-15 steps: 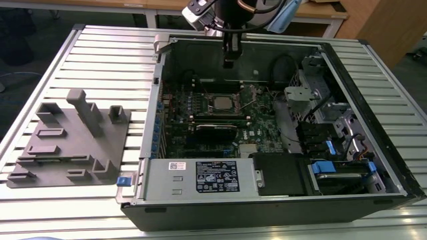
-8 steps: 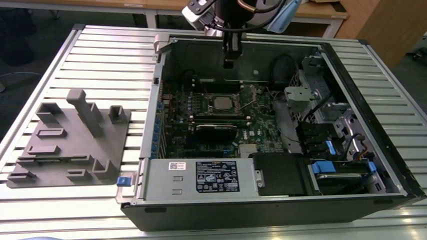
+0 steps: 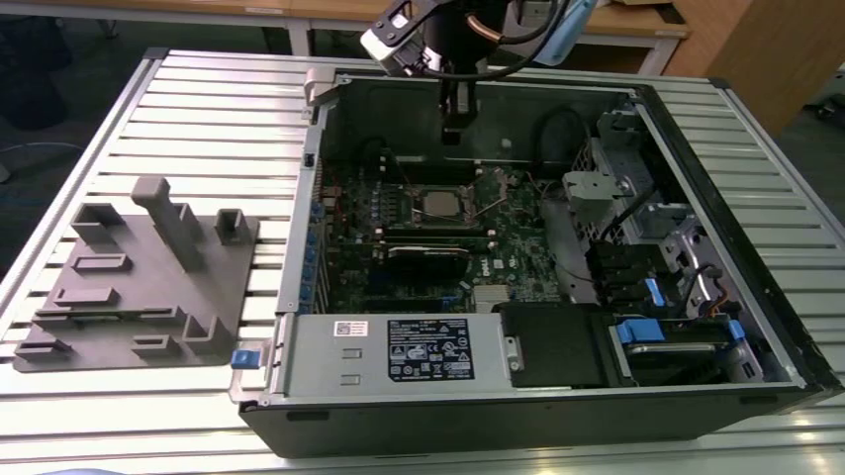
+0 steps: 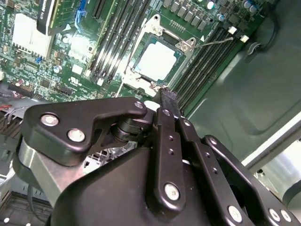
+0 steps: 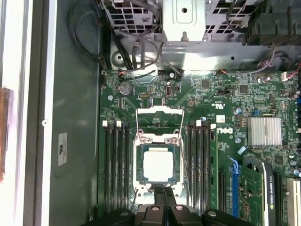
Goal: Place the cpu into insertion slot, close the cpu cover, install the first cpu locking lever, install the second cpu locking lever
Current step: 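Place the cpu into insertion slot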
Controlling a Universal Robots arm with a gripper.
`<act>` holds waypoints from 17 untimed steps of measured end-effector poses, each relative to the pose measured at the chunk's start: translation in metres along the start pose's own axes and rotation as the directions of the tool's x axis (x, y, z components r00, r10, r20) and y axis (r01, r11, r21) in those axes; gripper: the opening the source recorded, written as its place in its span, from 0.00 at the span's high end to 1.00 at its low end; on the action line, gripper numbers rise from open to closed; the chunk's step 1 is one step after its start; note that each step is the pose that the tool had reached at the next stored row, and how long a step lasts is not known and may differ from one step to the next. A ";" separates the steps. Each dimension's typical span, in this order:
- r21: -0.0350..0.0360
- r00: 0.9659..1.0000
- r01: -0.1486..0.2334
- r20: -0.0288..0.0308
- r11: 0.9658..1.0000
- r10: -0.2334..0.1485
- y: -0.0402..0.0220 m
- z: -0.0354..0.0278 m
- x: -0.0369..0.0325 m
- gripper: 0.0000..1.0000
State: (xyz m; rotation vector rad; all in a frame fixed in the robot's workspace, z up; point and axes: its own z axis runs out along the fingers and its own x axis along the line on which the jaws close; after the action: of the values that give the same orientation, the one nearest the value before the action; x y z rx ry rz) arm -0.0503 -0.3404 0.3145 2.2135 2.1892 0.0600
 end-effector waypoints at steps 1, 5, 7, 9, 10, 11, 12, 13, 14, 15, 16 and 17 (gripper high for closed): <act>0.000 1.000 0.000 0.000 1.000 0.000 0.0000 0.0001 0.0000 0.89; 0.000 1.000 0.000 0.000 1.000 0.000 0.0000 0.0001 0.0000 0.89; 0.000 1.000 0.000 0.000 1.000 0.000 0.0000 0.0010 0.0000 0.89; 0.000 1.000 0.000 0.000 1.000 0.000 -0.0001 0.0028 0.0000 0.89; 0.000 1.000 0.000 0.000 1.000 0.000 -0.0002 0.0046 0.0000 0.89; 0.000 1.000 0.000 0.000 1.000 0.000 -0.0003 0.0064 -0.0001 0.89; 0.000 1.000 0.000 0.000 1.000 0.000 -0.0004 0.0079 0.0000 0.89; 0.000 1.000 0.000 0.000 1.000 0.000 -0.0004 0.0094 -0.0001 0.89; 0.000 1.000 0.000 0.000 1.000 0.000 -0.0005 0.0111 -0.0001 0.89; 0.000 1.000 0.000 0.000 1.000 0.000 -0.0006 0.0128 -0.0001 0.89; 0.000 1.000 0.000 0.000 1.000 0.000 -0.0007 0.0146 -0.0001 0.89; 0.000 1.000 0.000 0.000 1.000 0.000 -0.0008 0.0161 -0.0001 0.89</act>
State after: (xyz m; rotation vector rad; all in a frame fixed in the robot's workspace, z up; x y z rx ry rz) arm -0.0503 -0.3404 0.2985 2.2134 2.1892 0.0596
